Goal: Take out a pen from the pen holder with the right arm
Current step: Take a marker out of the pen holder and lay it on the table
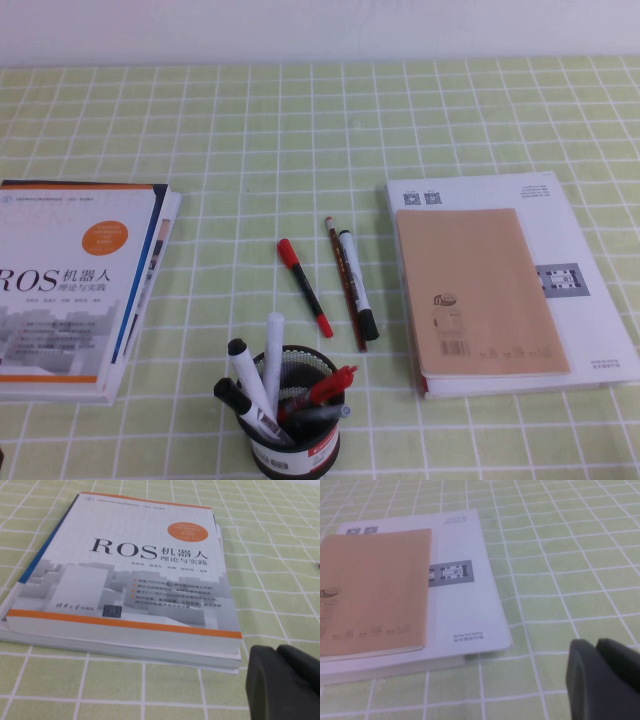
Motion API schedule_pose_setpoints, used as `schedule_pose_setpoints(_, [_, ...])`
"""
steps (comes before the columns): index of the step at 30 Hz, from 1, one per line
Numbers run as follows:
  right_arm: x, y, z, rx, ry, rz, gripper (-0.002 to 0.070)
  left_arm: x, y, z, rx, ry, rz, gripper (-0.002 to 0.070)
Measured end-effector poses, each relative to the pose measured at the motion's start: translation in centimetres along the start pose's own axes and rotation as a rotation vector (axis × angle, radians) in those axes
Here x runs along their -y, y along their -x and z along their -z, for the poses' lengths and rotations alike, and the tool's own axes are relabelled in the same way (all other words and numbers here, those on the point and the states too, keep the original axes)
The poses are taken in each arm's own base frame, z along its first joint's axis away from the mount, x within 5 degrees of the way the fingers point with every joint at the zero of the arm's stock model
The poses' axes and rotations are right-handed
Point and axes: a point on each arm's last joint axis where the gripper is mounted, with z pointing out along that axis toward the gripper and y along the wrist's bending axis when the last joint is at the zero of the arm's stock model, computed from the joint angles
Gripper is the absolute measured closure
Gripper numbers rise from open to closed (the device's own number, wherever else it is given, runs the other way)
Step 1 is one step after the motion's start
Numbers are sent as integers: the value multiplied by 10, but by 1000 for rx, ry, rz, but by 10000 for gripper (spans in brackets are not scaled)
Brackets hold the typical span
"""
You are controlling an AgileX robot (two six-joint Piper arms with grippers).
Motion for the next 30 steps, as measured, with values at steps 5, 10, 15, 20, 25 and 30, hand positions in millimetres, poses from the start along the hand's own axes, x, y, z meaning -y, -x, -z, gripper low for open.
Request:
schedule_pose_setpoints(5, [-2, 4, 0, 41, 24, -68, 689, 0, 0, 0, 0, 0, 0, 683])
schedule_pose_setpoints(10, [-4, 13, 1, 137, 60, -200, 689, 0, 0, 0, 0, 0, 0, 683])
schedule_pose_setpoints(15, [-5, 21, 3, 219, 104, -406, 689, 0, 0, 0, 0, 0, 0, 683])
schedule_pose_setpoints(20, [-5, 24, 3, 243, 122, -504, 689, 0, 0, 0, 0, 0, 0, 683])
schedule_pose_setpoints(25, [-6, 23, 3, 229, 136, -544, 689, 0, 0, 0, 0, 0, 0, 683])
schedule_pose_setpoints(30, [-12, 21, 4, 148, 176, -546, 689, 0, 0, 0, 0, 0, 0, 683])
